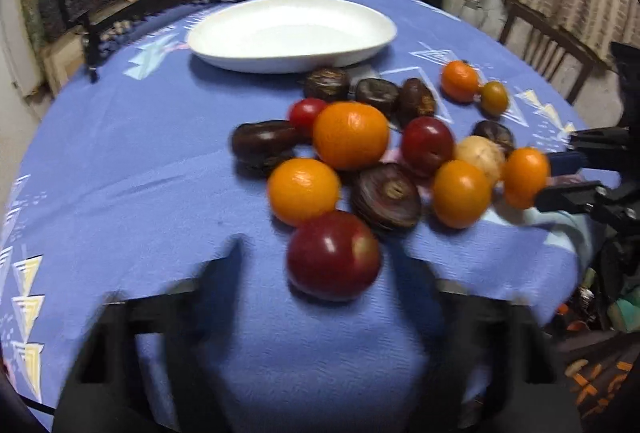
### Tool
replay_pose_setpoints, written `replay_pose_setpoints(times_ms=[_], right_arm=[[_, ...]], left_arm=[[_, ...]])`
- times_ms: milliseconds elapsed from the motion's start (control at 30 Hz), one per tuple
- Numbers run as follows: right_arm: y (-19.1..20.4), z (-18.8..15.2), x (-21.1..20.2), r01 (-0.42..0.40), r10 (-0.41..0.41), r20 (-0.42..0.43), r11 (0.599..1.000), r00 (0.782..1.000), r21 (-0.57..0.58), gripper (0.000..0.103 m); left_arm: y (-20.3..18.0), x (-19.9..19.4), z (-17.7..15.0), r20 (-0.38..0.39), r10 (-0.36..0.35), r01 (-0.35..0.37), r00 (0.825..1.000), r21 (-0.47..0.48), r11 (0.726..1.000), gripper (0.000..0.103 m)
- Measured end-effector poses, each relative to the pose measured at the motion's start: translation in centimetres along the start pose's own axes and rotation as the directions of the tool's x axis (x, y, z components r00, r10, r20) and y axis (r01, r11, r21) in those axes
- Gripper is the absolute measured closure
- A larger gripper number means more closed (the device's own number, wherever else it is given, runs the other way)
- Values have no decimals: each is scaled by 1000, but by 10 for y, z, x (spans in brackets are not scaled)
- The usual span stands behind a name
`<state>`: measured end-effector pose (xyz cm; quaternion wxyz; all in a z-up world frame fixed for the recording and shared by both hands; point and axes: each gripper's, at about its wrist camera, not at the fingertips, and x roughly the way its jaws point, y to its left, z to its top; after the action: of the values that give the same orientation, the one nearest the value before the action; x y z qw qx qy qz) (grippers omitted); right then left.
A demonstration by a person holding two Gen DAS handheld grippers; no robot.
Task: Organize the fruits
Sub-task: 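Grasp the red plum with the left gripper while the right gripper grasps a tangerine, then carry both fruits over the white plate and open both grippers to drop them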
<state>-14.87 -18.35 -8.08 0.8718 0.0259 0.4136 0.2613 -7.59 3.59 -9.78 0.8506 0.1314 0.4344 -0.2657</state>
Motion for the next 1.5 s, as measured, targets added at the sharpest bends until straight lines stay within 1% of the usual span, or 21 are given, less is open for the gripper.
replay_pose_setpoints(times_ms=[67, 167, 300, 400, 533, 567, 600, 633, 667, 700, 767, 800, 900, 933, 967, 1167, 1233, 1333, 1400, 1433, 1500], right_arm=[[-1, 0, 1, -17, 17, 6, 1000, 1000, 10, 70], [1, 2, -2, -22, 22, 23, 1000, 999, 1, 70], [-1, 6, -7, -12, 13, 40, 1000, 999, -27, 81], [-5, 8, -6, -5, 7, 37, 999, 999, -37, 85], [-8, 6, -7, -8, 10, 44, 999, 999, -47, 85], [-8, 5, -7, -8, 9, 34, 999, 999, -52, 81], [-6, 3, -7, 5, -4, 23, 998, 1000, -64, 64], [-4, 1, -8, 21, -19, 20, 997, 1000, -74, 38], [-3, -2, -10, 23, -21, 25, 997, 999, -75, 28], [-1, -3, -11, 19, -17, 33, 997, 999, -80, 25], [3, -3, -9, 37, -33, 40, 994, 999, -106, 25], [4, -2, -5, 42, -38, 34, 993, 999, -108, 29], [5, 1, 12, 28, -31, -23, 995, 999, -97, 59], [5, 0, 17, 45, -49, -35, 994, 998, -104, 66], [5, -1, 18, 50, -54, -35, 993, 998, -105, 68], [-2, 9, -3, 14, -12, 25, 996, 1000, -87, 69], [-5, 24, -16, 51, -44, 67, 993, 997, -107, 69], [-12, 51, -29, 91, -75, 127, 989, 989, -120, 69], [-17, 76, -37, 127, -102, 179, 983, 979, -133, 69], [-21, 91, -39, 124, -96, 196, 983, 976, -138, 69], [-29, 113, -36, 135, -103, 218, 981, 970, -137, 69]], left_arm=[[1, -1, 1, 2, -15, 15, 1000, -6, 1000, 63], [-2, -2, 0, 0, -27, 27, 1000, 1, 1000, 64], [-2, -10, 3, 11, -33, 33, 999, 0, 999, 64], [-1, -23, 12, 48, -24, 24, 999, -6, 1000, 64], [1, -40, 25, 100, -17, 18, 995, -11, 1000, 64], [0, -43, 28, 110, -13, 14, 994, -10, 1000, 64], [0, -45, 30, 115, -12, 14, 993, -11, 1000, 64], [0, -46, 31, 119, -15, 17, 993, -17, 1000, 64], [2, -46, 31, 119, -17, 20, 993, -21, 1000, 64], [1, -46, 31, 118, -18, 20, 993, -23, 1000, 64], [2, -45, 31, 115, -19, 23, 993, -30, 999, 64], [3, -44, 32, 111, -20, 25, 994, -37, 999, 64], [2, -44, 30, 106, -21, 26, 994, -46, 999, 64], [2, -45, 29, 107, -22, 27, 994, -45, 999, 64], [2, -45, 30, 108, -22, 26, 994, -43, 999, 64], [4, -47, 39, 120, -31, 37, 992, -50, 998, 64], [4, -47, 50, 127, -27, 34, 992, -47, 998, 64], [5, -42, 78, 140, -21, 29, 990, -49, 998, 64], [8, -37, 103, 151, -8, 19, 988, -68, 998, 64], [10, -35, 114, 155, -1, 13, 988, -79, 997, 64], [15, -25, 142, 162, 40, -23, 986, -105, 994, 64]])
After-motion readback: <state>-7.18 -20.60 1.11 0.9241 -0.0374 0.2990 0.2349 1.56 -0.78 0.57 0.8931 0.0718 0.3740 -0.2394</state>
